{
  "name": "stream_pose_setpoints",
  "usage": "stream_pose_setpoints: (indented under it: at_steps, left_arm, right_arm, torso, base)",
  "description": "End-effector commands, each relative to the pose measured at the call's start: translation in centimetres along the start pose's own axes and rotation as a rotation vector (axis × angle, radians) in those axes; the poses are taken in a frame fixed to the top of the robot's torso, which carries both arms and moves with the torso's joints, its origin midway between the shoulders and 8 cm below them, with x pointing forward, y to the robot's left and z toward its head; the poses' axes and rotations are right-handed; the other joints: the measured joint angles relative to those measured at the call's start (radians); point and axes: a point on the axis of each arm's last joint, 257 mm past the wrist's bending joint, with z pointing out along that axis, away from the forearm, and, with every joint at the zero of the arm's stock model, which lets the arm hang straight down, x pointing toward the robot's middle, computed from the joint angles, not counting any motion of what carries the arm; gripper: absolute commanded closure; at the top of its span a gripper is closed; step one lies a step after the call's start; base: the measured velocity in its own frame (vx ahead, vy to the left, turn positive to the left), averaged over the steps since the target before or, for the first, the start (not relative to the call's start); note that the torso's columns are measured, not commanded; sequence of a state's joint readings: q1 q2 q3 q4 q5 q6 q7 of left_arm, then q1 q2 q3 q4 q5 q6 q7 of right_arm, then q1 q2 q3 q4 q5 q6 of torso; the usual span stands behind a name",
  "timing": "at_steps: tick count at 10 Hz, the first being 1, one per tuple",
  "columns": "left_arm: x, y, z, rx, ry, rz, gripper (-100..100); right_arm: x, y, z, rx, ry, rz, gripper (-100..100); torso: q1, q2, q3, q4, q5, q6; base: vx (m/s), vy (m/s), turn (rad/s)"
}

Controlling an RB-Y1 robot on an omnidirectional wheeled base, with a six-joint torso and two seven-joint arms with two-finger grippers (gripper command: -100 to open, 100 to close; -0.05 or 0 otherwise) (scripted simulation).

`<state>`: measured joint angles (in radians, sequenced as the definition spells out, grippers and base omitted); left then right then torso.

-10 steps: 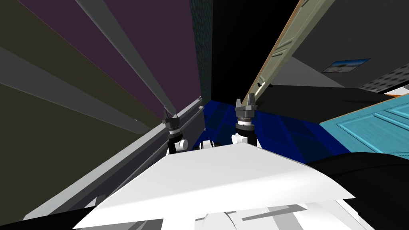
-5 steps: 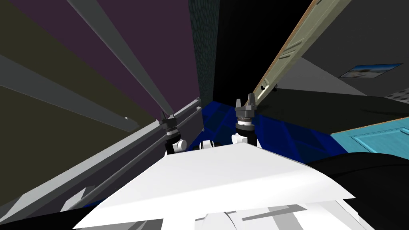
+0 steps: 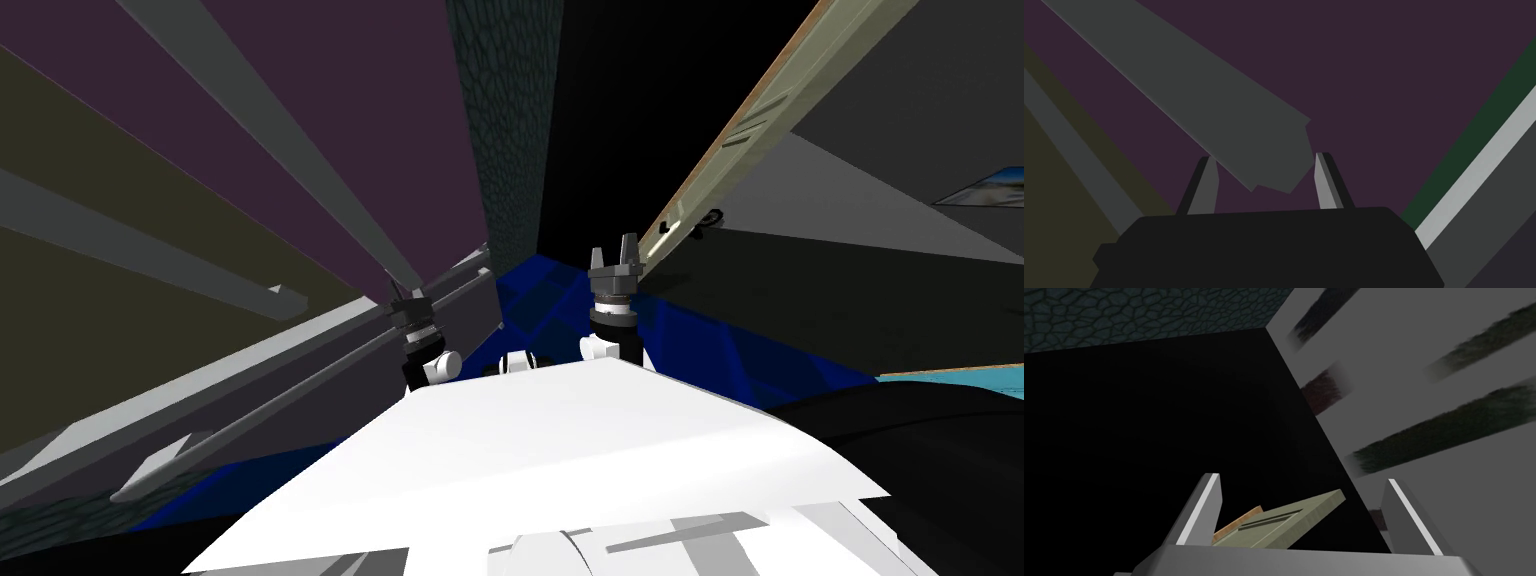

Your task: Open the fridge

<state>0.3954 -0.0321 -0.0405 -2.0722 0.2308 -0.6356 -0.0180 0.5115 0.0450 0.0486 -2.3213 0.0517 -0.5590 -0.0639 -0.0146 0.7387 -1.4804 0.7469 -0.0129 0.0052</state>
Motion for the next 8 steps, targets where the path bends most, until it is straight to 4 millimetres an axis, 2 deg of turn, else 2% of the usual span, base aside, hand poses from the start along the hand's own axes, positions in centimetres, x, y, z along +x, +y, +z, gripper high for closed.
stream_pose_setpoints:
  at_steps: [1, 2, 4, 5, 8]
  left_arm:
    - [-0.2, -1.8, 0.9, 0.040, -0.013, 0.021, 100]
    - [-0.5, -0.2, 0.0, -0.005, -0.018, 0.021, 100]
    - [-1.9, -0.9, -0.2, 0.005, -0.047, 0.050, 100]
    - [-1.9, -0.9, -0.2, 0.005, -0.047, 0.050, 100]
    - [-3.6, -2.4, -0.1, 0.033, -0.083, 0.087, 100]
  right_arm:
    - [0.0, 0.0, 0.0, 0.000, 0.000, 0.000, 0]
    - [0.0, 0.0, 0.0, 0.000, 0.000, 0.000, 0]
    - [0.0, 0.0, 0.0, 0.000, 0.000, 0.000, 0]
    - [0.0, 0.0, 0.0, 0.000, 0.000, 0.000, 0]
    - [0.0, 0.0, 0.0, 0.000, 0.000, 0.000, 0]
  torso:
    - [0.004, -0.001, -0.002, 0.001, 0.000, 0.003]
    - [0.004, -0.001, -0.001, 0.002, 0.000, 0.001]
    - [0.009, -0.002, 0.002, -0.004, 0.007, -0.005]
    - [0.007, -0.003, 0.001, -0.006, 0.007, -0.005]
    - [-0.001, -0.006, -0.001, -0.005, 0.003, 0.001]
  base:
    - [-0.011, -0.167, 0.079]
    - [-0.014, -0.079, 0.051]
    - [0.065, -0.169, 0.173]
    - [0.072, -0.204, 0.140]
    - [0.070, -0.281, 0.169]
